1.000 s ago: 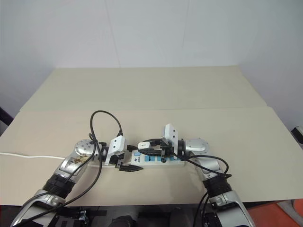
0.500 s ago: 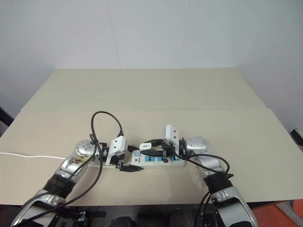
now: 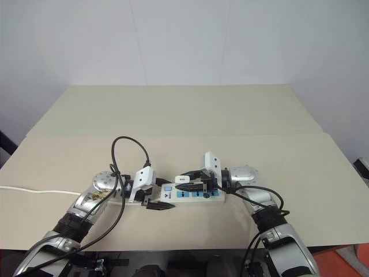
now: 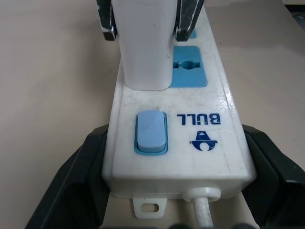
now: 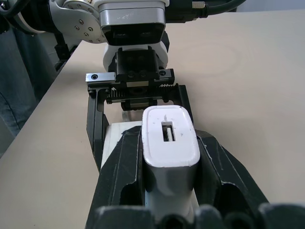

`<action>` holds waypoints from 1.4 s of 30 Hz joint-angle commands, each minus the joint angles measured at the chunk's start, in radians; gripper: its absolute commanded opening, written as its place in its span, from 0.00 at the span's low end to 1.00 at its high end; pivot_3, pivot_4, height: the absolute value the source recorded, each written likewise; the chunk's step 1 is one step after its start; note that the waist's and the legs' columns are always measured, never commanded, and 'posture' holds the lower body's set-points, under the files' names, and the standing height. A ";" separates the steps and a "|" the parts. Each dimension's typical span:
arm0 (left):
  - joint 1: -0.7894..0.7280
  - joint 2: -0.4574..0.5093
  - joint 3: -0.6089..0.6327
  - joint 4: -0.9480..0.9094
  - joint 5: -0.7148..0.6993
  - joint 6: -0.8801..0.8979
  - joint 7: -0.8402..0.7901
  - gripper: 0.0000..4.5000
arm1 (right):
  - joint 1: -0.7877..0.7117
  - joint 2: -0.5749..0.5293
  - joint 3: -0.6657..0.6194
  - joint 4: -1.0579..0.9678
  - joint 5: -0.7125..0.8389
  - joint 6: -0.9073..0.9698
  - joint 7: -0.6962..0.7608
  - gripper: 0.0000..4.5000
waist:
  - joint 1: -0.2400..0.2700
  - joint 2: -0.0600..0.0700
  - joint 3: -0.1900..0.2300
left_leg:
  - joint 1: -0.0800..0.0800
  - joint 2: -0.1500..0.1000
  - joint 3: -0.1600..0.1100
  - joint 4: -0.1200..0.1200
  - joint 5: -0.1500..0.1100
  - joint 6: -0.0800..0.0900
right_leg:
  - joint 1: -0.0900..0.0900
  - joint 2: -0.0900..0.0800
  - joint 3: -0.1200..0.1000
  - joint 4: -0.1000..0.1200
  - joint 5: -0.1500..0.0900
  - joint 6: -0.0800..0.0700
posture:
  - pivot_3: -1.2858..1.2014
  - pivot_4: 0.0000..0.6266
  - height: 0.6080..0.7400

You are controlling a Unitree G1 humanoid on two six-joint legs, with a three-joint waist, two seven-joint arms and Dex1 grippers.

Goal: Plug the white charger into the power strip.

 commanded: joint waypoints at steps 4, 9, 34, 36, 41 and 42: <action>0.011 0.064 0.029 0.054 0.019 0.008 -0.018 0.73 | 0.032 -0.066 -0.012 0.074 -0.084 0.058 -0.048 0.25 | 0.000 0.000 0.000 | 0.000 0.000 0.000 0.000 0.000 0.000 | 0.000 0.000 0.000 0.000 0.000 0.000 | 0.52 0.24 1.00; 0.000 0.062 0.027 0.066 0.019 0.001 -0.019 0.73 | -0.023 0.004 0.014 0.032 -0.071 0.088 -0.067 0.25 | -0.007 0.000 0.000 | 0.000 0.000 0.000 0.000 0.000 0.000 | -0.001 0.000 0.000 0.001 0.000 0.000 | 0.52 0.24 1.00; -0.017 0.051 0.024 0.095 0.026 -0.015 -0.012 0.73 | 0.008 -0.003 -0.006 -0.091 -0.055 0.118 -0.019 0.99 | -0.007 -0.001 0.003 | -0.002 0.003 0.000 -0.006 0.000 0.000 | -0.006 0.003 0.001 0.001 -0.001 -0.003 | 0.52 0.24 1.00; -0.021 0.048 0.023 0.099 0.027 -0.016 -0.011 0.73 | -0.001 -0.017 -0.025 -0.108 -0.046 0.125 -0.015 0.99 | -0.007 -0.001 0.003 | -0.002 0.003 0.000 -0.006 0.000 0.000 | -0.006 0.003 0.001 0.001 -0.001 -0.003 | 0.52 0.24 1.00; -0.032 0.040 0.023 0.114 0.029 -0.023 -0.005 0.73 | -0.013 -0.123 -0.111 -0.223 0.028 0.200 0.040 0.99 | -0.003 0.000 0.005 | -0.007 0.002 0.000 -0.006 0.000 0.000 | -0.012 0.002 0.000 0.001 -0.001 -0.003 | 0.52 0.24 1.00; -0.034 0.038 0.023 0.115 0.030 -0.025 -0.004 0.73 | -0.010 -0.162 -0.140 -0.255 0.053 0.221 0.057 0.99 | -0.001 0.001 0.006 | -0.011 0.002 0.000 -0.006 0.000 0.000 | -0.015 0.002 0.000 0.002 -0.001 -0.003 | 0.52 0.24 1.00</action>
